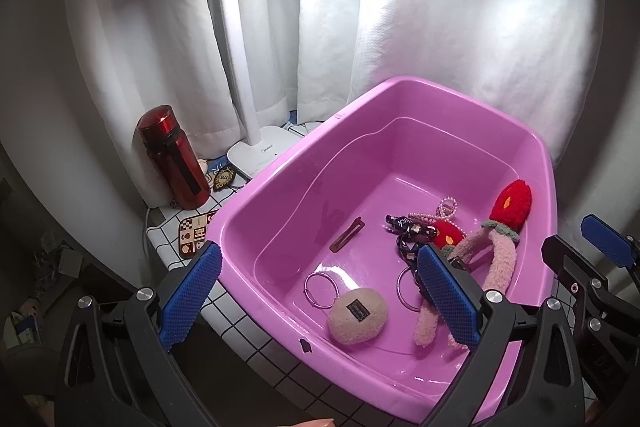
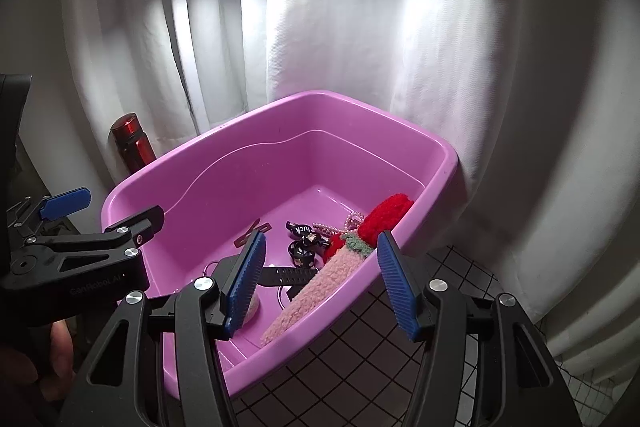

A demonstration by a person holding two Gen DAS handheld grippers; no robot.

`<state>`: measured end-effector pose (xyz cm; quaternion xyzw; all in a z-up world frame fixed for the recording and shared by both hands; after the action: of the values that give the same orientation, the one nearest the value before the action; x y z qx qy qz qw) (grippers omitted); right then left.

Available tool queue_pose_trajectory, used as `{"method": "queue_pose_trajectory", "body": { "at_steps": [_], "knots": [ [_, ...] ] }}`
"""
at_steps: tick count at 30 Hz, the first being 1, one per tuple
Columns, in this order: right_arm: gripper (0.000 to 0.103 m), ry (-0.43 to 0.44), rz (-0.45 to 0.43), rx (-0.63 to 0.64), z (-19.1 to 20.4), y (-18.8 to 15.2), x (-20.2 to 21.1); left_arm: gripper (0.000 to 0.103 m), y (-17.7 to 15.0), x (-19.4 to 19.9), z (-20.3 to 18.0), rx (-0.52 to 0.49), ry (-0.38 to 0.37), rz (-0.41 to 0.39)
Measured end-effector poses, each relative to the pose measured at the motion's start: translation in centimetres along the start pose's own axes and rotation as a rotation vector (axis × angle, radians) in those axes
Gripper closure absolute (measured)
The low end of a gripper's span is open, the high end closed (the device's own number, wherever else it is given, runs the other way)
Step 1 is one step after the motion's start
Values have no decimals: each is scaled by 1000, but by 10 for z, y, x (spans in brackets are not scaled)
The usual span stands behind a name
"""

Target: Organize jewelry

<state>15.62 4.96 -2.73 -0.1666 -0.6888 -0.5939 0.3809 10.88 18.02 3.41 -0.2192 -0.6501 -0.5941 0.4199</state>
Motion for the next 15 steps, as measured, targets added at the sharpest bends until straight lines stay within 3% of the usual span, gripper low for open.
{"method": "queue_pose_trajectory", "body": {
  "at_steps": [15],
  "knots": [
    [47,1,-6,-4,0,-5,11,7,-4,5,-1,-2,-6,2]
  ]
}}
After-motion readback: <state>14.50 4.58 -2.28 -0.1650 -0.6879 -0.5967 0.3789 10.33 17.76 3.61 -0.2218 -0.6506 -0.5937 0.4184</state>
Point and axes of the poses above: each gripper's, at about its wrist camera, not at the fingertips, and x roughly against the way its jaws point, z to its left, y to its top, the point moved 4 cm from there along -x, roughly the way its jaws point, and after that the axes turned 2 degrees about z, right-handed, at the moved point
